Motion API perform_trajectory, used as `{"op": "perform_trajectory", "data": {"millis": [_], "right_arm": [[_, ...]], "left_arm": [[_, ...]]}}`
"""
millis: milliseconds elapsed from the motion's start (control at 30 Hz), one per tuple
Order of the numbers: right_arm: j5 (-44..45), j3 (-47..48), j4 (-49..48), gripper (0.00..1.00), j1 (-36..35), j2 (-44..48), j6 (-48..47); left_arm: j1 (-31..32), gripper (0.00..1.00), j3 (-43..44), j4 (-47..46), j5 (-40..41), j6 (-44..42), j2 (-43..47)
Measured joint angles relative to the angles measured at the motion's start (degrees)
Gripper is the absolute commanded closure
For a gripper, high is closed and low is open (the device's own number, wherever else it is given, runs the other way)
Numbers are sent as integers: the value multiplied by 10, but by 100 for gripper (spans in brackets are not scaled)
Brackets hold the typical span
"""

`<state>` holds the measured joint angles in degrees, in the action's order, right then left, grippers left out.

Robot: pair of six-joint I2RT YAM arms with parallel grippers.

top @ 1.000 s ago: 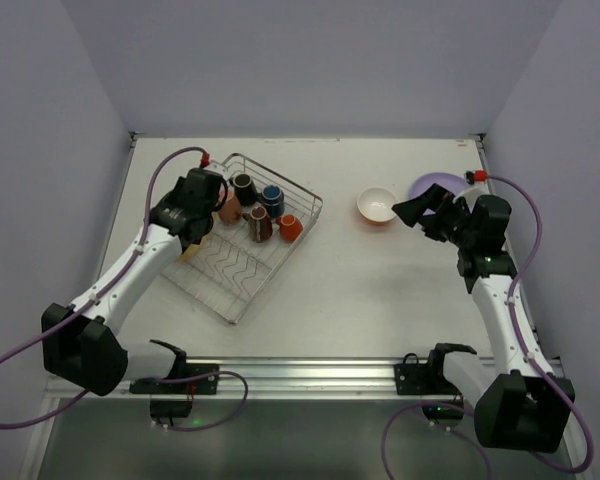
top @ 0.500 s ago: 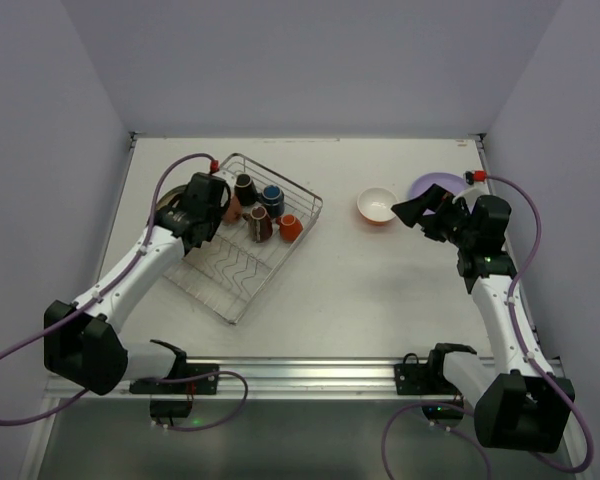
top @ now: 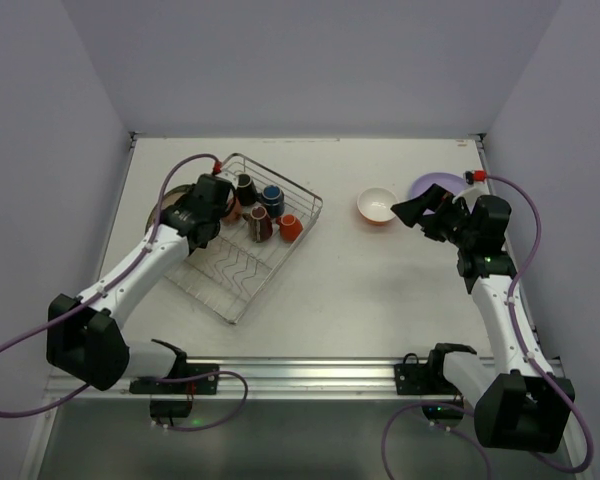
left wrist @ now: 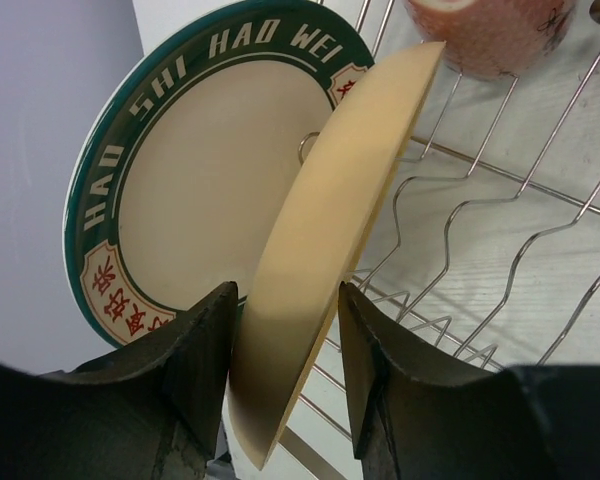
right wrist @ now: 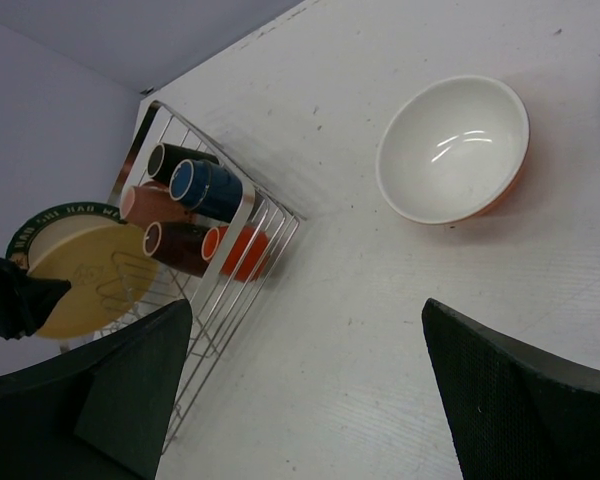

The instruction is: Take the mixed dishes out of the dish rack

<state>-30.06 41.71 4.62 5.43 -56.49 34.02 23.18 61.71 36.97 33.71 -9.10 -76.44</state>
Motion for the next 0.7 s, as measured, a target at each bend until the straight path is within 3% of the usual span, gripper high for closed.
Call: {"op": "perform_trajectory", "data": {"millis": [233,400,567,700], "right_arm": [[-10,0,0,1,0,0,0],[-15,0,-5,1,0,-1,3],[-21,0,-8,1,0,-1,4],[-25,0,-9,1,0,-1,5]], "left_arm": [[19,55,0,0,54,-6,-15],[20,66,0,0,83,-10,-23],[20,69,1,0,103,-12,-26],[20,76,4,0,117,-15,-26]]}}
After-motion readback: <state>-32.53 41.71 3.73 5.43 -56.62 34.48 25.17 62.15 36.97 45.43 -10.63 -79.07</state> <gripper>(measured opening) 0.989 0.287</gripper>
